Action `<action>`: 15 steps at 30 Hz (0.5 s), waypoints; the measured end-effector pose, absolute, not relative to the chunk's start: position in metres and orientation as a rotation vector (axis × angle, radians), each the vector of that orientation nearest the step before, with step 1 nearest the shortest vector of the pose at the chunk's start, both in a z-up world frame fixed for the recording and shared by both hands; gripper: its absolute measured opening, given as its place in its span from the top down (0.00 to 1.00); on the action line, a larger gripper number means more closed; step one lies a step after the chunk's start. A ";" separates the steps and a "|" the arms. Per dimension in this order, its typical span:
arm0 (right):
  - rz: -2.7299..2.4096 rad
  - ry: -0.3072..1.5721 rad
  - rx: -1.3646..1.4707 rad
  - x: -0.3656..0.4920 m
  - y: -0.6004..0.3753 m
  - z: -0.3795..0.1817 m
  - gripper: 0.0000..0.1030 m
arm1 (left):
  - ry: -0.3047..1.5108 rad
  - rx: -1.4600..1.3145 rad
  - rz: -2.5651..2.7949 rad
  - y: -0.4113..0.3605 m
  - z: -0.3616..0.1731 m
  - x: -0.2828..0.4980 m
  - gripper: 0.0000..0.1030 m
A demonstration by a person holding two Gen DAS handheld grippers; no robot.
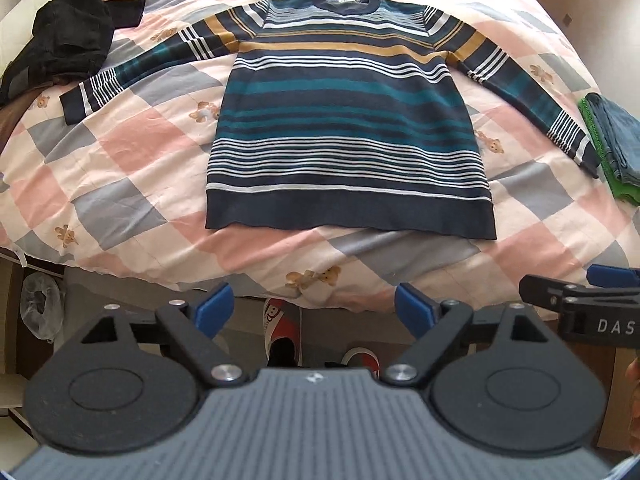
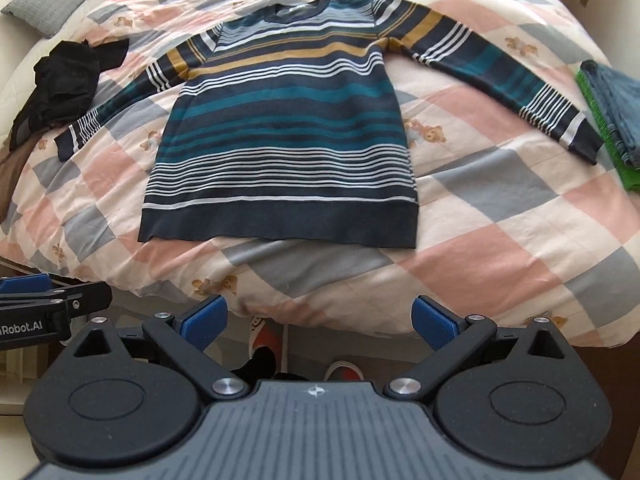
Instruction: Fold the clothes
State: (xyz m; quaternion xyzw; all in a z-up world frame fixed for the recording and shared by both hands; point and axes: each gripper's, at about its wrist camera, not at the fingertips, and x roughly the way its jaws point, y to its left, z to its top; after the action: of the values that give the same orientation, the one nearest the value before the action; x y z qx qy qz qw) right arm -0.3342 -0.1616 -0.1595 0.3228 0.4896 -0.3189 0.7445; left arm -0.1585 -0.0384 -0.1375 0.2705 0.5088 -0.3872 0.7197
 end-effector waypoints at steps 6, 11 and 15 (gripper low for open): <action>-0.720 1.083 0.692 -0.340 -0.165 -0.156 0.02 | 1.105 0.593 -0.860 -0.042 -0.128 -0.159 0.15; -0.730 1.081 0.697 -0.342 -0.169 -0.156 0.02 | 1.091 0.594 -0.858 -0.044 -0.125 -0.157 0.14; -0.727 1.083 0.689 -0.338 -0.170 -0.155 0.02 | 1.094 0.588 -0.855 -0.043 -0.124 -0.154 0.14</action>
State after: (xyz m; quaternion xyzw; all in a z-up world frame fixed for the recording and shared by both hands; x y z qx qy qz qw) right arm -0.3376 -0.1703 -0.1552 0.3139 0.4939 -0.3314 0.7400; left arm -0.1540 -0.0430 -0.1245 0.2671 0.4965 -0.3881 0.7291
